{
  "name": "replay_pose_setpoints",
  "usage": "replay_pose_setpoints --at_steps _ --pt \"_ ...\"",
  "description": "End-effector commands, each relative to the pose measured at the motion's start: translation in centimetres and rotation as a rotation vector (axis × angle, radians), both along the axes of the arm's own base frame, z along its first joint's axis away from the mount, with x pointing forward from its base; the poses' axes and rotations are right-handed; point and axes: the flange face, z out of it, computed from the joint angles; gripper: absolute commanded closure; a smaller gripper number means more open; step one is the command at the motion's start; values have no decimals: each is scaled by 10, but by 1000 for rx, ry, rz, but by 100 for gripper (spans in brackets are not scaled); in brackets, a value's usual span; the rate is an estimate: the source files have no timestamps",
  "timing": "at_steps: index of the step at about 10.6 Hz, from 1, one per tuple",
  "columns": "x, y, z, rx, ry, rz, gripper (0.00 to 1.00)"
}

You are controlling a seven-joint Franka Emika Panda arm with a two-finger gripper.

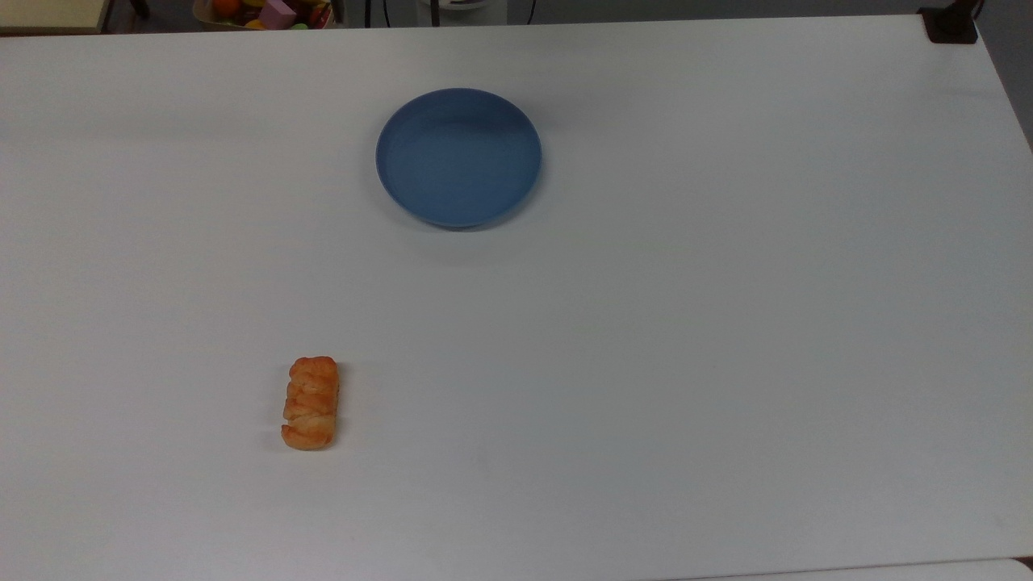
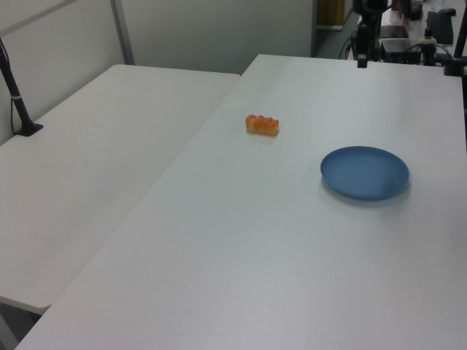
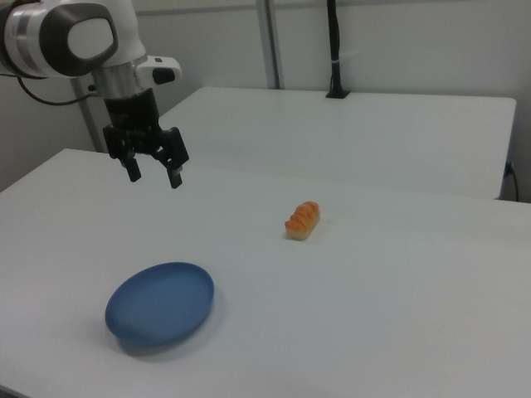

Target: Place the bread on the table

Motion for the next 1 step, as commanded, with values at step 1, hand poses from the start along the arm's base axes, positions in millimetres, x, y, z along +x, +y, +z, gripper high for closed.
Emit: replay_pose_setpoints --at_steps 1 --pt "-16 -6 2 1 3 -15 0"
